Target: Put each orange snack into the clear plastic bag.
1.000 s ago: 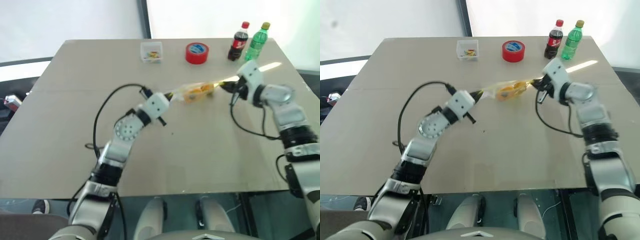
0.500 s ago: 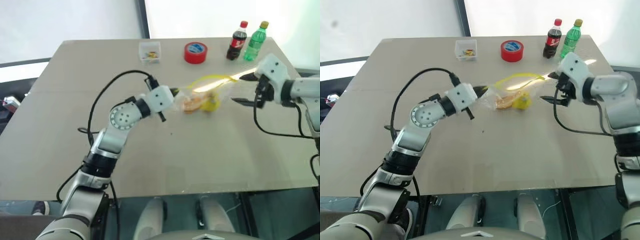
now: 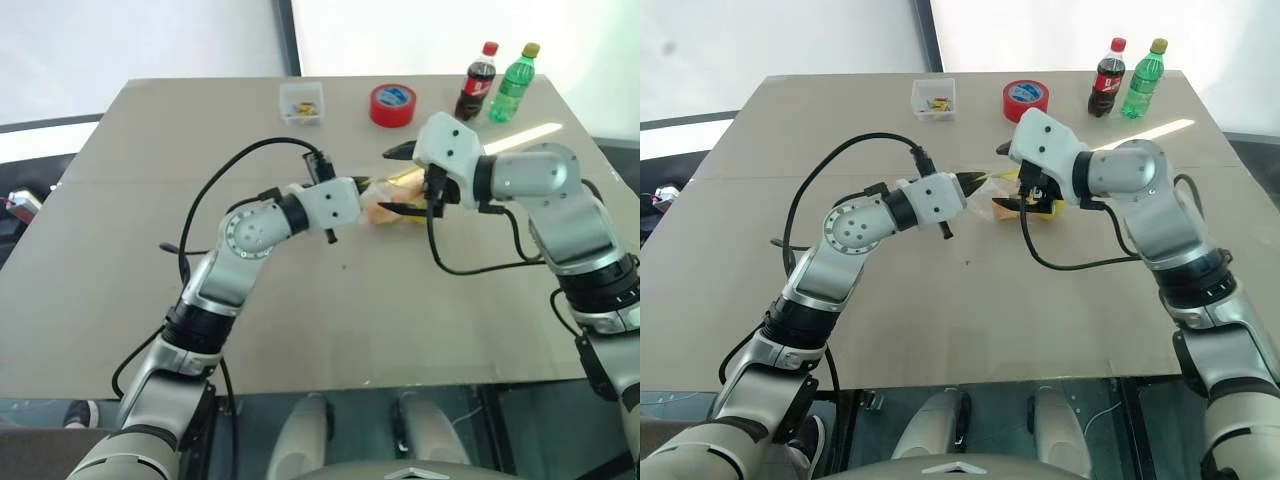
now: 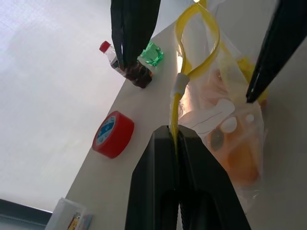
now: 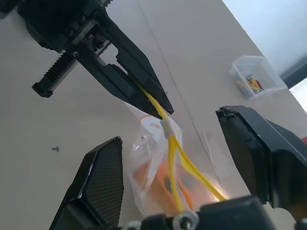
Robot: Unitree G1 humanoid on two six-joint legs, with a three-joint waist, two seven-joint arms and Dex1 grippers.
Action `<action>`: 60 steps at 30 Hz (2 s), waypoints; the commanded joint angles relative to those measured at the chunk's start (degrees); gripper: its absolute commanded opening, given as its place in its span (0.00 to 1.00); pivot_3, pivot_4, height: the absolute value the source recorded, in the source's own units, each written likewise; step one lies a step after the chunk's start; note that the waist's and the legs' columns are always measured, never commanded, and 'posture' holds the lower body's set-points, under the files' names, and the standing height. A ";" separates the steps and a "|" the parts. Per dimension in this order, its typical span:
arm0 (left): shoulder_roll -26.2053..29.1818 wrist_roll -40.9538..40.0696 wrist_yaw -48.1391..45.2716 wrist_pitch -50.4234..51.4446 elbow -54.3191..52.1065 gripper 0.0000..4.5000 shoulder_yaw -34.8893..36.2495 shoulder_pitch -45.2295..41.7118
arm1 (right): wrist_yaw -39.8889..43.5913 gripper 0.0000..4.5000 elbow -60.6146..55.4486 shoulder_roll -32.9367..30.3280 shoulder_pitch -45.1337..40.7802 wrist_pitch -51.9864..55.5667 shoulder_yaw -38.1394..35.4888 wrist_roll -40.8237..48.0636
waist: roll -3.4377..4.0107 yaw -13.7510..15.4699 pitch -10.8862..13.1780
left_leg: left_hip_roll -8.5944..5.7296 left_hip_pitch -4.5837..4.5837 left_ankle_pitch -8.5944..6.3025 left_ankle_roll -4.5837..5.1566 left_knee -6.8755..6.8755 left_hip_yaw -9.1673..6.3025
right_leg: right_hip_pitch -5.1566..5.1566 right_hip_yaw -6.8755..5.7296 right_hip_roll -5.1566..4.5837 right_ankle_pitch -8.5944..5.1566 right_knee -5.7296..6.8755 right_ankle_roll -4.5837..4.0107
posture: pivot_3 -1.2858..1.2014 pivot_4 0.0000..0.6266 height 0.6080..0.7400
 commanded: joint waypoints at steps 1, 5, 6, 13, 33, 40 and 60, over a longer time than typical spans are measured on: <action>0.35 0.57 -0.17 -0.26 -3.33 0.00 0.13 -0.59 | 0.26 0.81 0.18 -0.16 -1.23 -3.11 -0.84 -0.44 | 0.00 -0.06 0.00 | 0.00 0.00 0.00 0.00 0.00 0.00 | 0.00 0.00 0.00 0.00 0.00 0.00 | 0.52 0.24 1.00; 0.51 0.96 0.10 -0.16 -3.45 0.00 0.38 -0.40 | 1.09 0.76 1.06 -0.29 -0.98 -4.06 -1.11 -0.41 | 0.00 -0.25 0.00 | 0.01 0.02 -0.01 0.01 0.00 -0.01 | 0.00 0.00 0.02 0.00 0.06 0.00 | 0.52 0.24 1.00; 0.51 1.00 0.22 -0.16 -3.33 0.00 0.49 -0.40 | 1.18 0.69 1.19 -0.39 -0.90 -4.16 -1.20 -0.42 | 0.00 -0.27 0.00 | 0.01 0.03 -0.01 0.01 0.00 -0.02 | 0.00 0.00 0.02 0.00 0.07 0.00 | 0.52 0.24 1.00; 0.71 1.24 0.45 -0.63 -2.67 0.00 0.84 -0.21 | 1.16 0.56 1.19 -0.90 -0.28 -4.23 -2.14 -0.47 | 0.00 -0.33 0.00 | 0.01 0.04 -0.01 0.02 0.00 -0.01 | 0.00 0.00 0.02 0.00 0.09 0.00 | 0.52 0.24 1.00; -2.32 -2.15 0.72 3.12 -1.39 0.00 1.89 -1.20 | -0.65 0.31 0.09 0.76 0.03 -7.41 -3.04 0.43 | 0.00 -0.34 0.00 | 0.01 0.04 -0.01 0.02 0.01 -0.01 | 0.00 0.00 0.02 0.00 0.09 0.00 | 0.52 0.24 1.00; -2.42 -2.08 0.72 3.34 -1.87 0.00 1.84 -0.90 | -1.01 0.31 1.08 0.34 0.06 -8.34 -3.26 -0.05 | 0.00 -0.35 0.00 | 0.01 0.04 -0.01 0.02 0.02 -0.01 | 0.00 0.00 0.02 0.00 0.10 0.00 | 0.52 0.24 1.00; 1.26 -1.18 3.52 0.18 -1.96 0.00 5.26 2.07 | -2.39 0.02 4.60 -3.10 1.62 -9.42 -4.86 -1.81 | 0.00 -0.34 0.00 | 0.01 0.04 -0.01 0.01 0.03 0.00 | 0.00 0.02 0.02 0.00 0.10 0.00 | 0.52 0.24 1.00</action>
